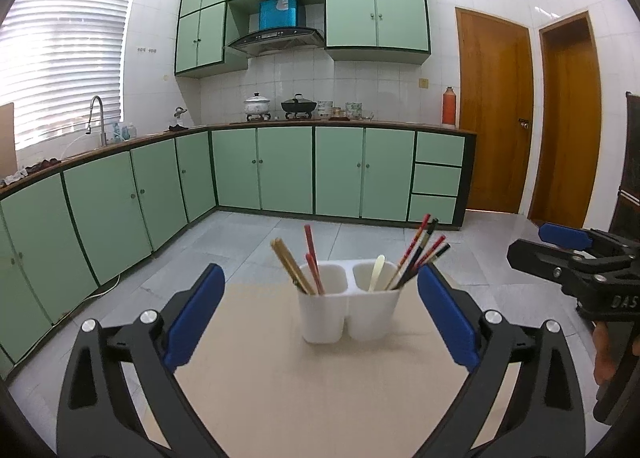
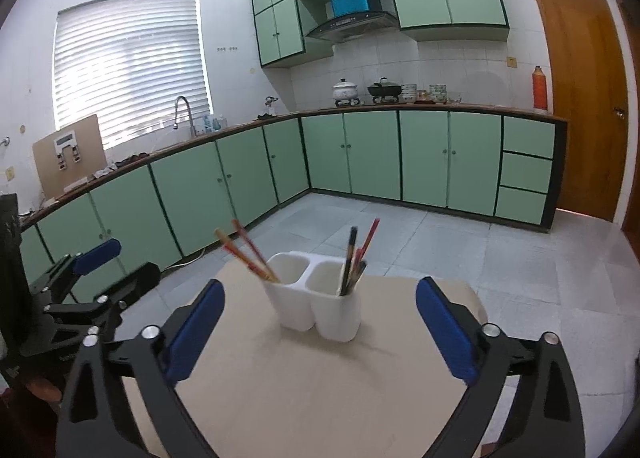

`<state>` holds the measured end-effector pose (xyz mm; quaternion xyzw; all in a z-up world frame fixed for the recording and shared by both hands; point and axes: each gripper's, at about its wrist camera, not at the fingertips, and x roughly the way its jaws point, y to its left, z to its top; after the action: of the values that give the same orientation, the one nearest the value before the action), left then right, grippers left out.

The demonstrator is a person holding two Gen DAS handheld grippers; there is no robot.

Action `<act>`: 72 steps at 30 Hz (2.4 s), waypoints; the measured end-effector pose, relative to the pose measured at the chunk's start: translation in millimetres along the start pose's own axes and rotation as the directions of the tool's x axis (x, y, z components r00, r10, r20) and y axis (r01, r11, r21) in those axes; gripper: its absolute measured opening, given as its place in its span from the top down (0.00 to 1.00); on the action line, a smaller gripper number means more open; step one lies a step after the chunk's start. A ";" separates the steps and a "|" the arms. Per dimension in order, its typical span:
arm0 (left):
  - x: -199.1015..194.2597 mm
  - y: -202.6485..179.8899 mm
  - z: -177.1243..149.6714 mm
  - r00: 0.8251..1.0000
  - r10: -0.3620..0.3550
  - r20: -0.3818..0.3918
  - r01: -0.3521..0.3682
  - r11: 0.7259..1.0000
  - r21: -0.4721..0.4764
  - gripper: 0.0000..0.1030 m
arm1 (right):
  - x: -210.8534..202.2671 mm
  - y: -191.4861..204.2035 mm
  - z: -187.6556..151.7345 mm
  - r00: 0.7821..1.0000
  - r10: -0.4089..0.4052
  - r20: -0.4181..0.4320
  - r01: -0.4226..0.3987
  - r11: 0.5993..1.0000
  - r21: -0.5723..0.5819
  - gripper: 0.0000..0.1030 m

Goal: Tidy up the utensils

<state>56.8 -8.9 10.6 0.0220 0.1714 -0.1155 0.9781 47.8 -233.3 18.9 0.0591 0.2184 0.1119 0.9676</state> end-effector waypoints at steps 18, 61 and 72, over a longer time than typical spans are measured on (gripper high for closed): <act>-47.5 -2.7 -11.1 1.000 -0.019 -0.007 0.018 0.999 -0.043 0.05 | -34.6 22.0 -14.5 1.000 0.008 -0.003 -0.008 0.999 -0.043 0.06; -65.6 -6.6 -14.6 1.000 -0.005 0.017 0.005 0.999 -0.033 0.05 | -43.1 28.3 -12.4 1.000 0.010 0.014 -0.009 0.998 -0.060 0.06; -64.3 -7.7 -17.0 1.000 -0.003 0.013 0.004 0.999 -0.036 0.05 | -42.7 28.0 -12.2 1.000 0.010 0.013 -0.009 0.998 -0.059 0.06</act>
<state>-9.4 -1.0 16.5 0.0033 0.1673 -0.1144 0.9792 -0.4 -215.7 30.1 0.0321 0.2085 0.1224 0.9698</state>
